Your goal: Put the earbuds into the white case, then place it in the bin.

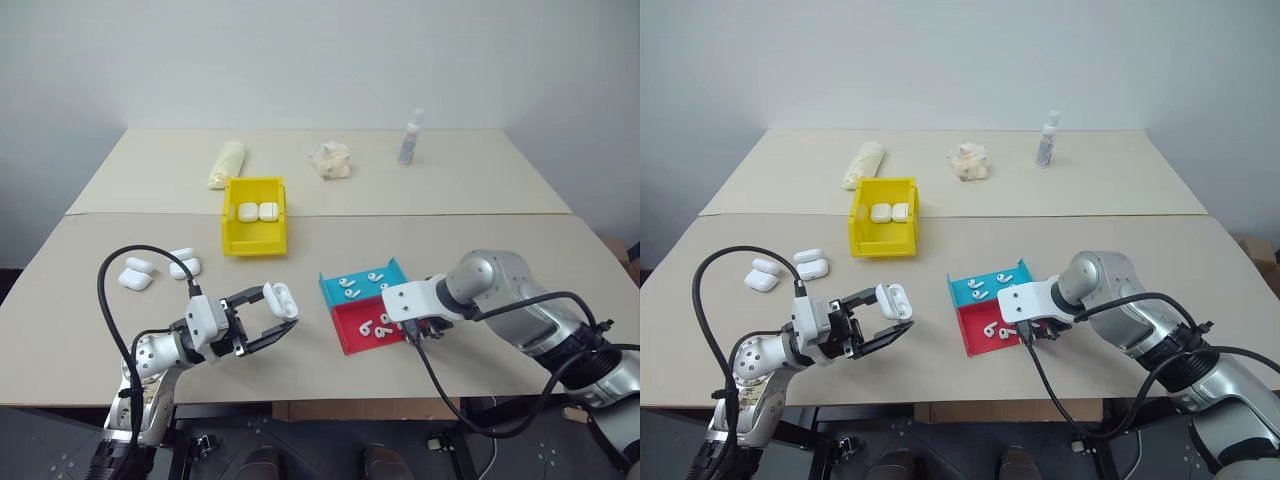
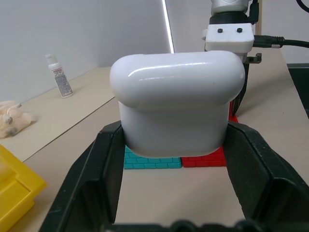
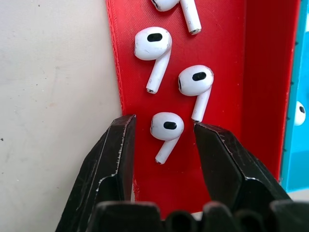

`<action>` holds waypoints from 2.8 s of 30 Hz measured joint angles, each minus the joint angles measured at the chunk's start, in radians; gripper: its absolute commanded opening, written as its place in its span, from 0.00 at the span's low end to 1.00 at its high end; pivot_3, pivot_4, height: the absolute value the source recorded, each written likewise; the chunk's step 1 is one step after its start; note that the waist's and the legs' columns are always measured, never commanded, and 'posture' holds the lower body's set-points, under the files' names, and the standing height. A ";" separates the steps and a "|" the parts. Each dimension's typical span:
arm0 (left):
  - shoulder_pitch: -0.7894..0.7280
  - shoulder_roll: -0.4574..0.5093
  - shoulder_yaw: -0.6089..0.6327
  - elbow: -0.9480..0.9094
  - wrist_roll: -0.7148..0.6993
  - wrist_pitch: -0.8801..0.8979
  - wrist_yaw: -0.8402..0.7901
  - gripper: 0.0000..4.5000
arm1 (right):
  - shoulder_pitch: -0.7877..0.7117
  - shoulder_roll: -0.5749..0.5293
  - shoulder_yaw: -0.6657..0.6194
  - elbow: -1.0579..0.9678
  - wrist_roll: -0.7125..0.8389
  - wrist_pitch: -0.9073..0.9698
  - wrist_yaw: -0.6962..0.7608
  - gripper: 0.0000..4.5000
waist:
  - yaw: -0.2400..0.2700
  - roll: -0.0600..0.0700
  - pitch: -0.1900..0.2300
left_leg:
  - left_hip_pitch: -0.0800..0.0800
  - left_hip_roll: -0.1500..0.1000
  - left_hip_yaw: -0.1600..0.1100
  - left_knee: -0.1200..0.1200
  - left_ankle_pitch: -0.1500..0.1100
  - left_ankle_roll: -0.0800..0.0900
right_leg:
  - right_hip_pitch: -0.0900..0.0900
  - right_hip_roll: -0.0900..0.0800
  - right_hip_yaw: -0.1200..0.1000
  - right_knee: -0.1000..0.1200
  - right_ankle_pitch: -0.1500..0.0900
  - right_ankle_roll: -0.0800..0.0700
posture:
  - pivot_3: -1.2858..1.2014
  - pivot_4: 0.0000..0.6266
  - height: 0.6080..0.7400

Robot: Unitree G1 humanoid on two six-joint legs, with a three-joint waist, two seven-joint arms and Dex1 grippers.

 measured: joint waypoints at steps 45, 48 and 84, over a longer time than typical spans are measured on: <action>-0.042 0.004 -0.027 -0.092 -0.082 0.094 0.022 0.61 | 0.058 0.015 -0.275 -0.158 0.103 0.103 -0.008 0.17 | 0.003 0.000 0.000 | -0.002 0.000 -0.001 0.000 0.000 0.000 | -0.001 0.000 0.000 0.000 0.000 0.000 | 0.52 0.24 1.00; -0.103 -0.005 -0.045 -0.123 -0.128 0.133 -0.001 0.61 | 0.006 0.059 -0.545 -0.213 0.276 0.198 -0.053 0.17 | 0.006 0.000 0.000 | -0.001 0.000 -0.002 0.000 0.000 0.000 | 0.001 0.000 -0.001 -0.001 0.000 0.000 | 0.52 0.24 1.00; -0.176 -0.023 -0.080 -0.138 -0.193 0.232 -0.112 0.61 | 0.171 0.556 -0.542 -0.028 0.742 -0.396 -0.145 0.17 | -0.002 0.001 0.000 | 0.000 0.000 -0.001 -0.001 0.000 0.000 | 0.000 0.001 0.000 0.000 0.000 0.000 | 0.52 0.24 1.00</action>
